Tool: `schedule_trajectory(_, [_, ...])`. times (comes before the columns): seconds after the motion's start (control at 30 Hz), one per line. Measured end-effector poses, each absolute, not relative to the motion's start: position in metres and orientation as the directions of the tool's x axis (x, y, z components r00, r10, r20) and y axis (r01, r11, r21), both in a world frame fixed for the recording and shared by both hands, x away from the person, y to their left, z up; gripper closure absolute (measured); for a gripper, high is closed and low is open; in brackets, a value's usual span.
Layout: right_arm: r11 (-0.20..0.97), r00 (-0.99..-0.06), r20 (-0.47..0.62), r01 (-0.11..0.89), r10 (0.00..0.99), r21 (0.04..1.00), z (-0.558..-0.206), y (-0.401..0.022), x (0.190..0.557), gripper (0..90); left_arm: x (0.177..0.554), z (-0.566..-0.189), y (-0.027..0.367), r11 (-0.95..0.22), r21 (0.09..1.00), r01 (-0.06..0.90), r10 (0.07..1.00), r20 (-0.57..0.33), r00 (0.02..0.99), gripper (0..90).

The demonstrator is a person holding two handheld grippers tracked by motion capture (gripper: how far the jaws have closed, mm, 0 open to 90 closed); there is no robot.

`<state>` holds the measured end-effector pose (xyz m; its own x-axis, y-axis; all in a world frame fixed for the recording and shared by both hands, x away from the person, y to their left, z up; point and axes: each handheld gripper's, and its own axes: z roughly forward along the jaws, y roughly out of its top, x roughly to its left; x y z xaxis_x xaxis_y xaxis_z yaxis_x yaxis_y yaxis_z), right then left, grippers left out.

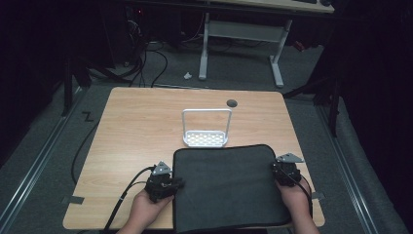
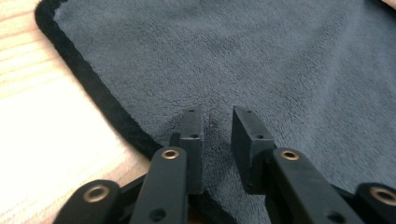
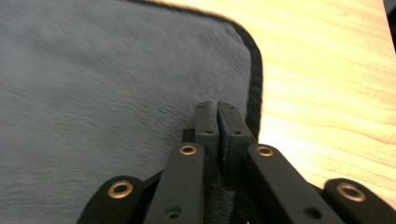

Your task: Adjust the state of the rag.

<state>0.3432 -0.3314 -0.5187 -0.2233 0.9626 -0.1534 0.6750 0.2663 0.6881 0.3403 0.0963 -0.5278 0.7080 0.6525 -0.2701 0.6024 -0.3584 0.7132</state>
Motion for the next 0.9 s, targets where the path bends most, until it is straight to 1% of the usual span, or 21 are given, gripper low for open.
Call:
schedule_trajectory(0.13, [0.26, -0.269, -0.112, 0.611, 0.956, 0.748, -0.504, -0.314, 0.326, 78.8, 0.354, -0.522, 0.115, -0.288, 0.731, 0.618, 0.703, -0.277, 0.655, 65.7])
schedule_trajectory(0.23, [0.277, -0.305, -0.113, 0.571, 0.946, 0.773, -0.499, -0.295, 0.313, 72.5, 0.374, -0.522, 0.122, -0.269, 0.75, 0.605, 0.741, -0.24, 0.627, 60.9])
schedule_trajectory(0.3, [0.296, -0.33, -0.12, 0.559, 0.937, 0.775, -0.501, -0.283, 0.309, 68.1, 0.387, -0.524, 0.122, -0.257, 0.756, 0.602, 0.763, -0.223, 0.606, 55.8])
schedule_trajectory(0.33, [0.305, -0.343, -0.121, 0.555, 0.931, 0.774, -0.503, -0.278, 0.307, 66.6, 0.394, -0.525, 0.121, -0.257, 0.753, 0.605, 0.77, -0.219, 0.6, 54.7])
schedule_trajectory(0.4, [0.329, -0.375, -0.124, 0.552, 0.919, 0.766, -0.505, -0.268, 0.304, 64.8, 0.406, -0.527, 0.118, -0.259, 0.745, 0.615, 0.777, -0.218, 0.591, 50.9])
schedule_trajectory(0.47, [0.359, -0.406, -0.14, 0.535, 0.903, 0.765, -0.506, -0.26, 0.301, 64.0, 0.414, -0.527, 0.111, -0.276, 0.756, 0.594, 0.781, -0.185, 0.597, 48.1])
schedule_trajectory(0.6, [0.387, -0.454, -0.143, 0.508, 0.88, 0.77, -0.503, -0.246, 0.293, 61.9, 0.426, -0.528, 0.097, -0.292, 0.745, 0.6, 0.782, -0.175, 0.598, 44.5])
schedule_trajectory(0.7, [0.412, -0.492, -0.153, 0.477, 0.857, 0.776, -0.501, -0.232, 0.286, 59.8, 0.431, -0.531, 0.088, -0.316, 0.743, 0.591, 0.789, -0.14, 0.598, 42.4])
schedule_trajectory(0.8, [0.438, -0.528, -0.162, 0.454, 0.834, 0.776, -0.501, -0.22, 0.28, 58.5, 0.433, -0.532, 0.085, -0.301, 0.743, 0.598, 0.795, -0.15, 0.587, 40.2])
schedule_trajectory(0.83, [0.446, -0.535, -0.168, 0.448, 0.828, 0.775, -0.501, -0.216, 0.278, 58.4, 0.433, -0.531, 0.084, -0.314, 0.743, 0.591, 0.795, -0.135, 0.592, 41.9])
schedule_trajectory(0.87, [0.452, -0.544, -0.171, 0.439, 0.821, 0.776, -0.501, -0.212, 0.277, 58.3, 0.431, -0.532, 0.082, -0.331, 0.745, 0.579, 0.793, -0.113, 0.599, 47.2])
schedule_trajectory(0.9, [0.459, -0.554, -0.171, 0.435, 0.814, 0.774, -0.501, -0.209, 0.276, 58.0, 0.429, -0.532, 0.08, -0.354, 0.749, 0.559, 0.794, -0.075, 0.603, 50.5])
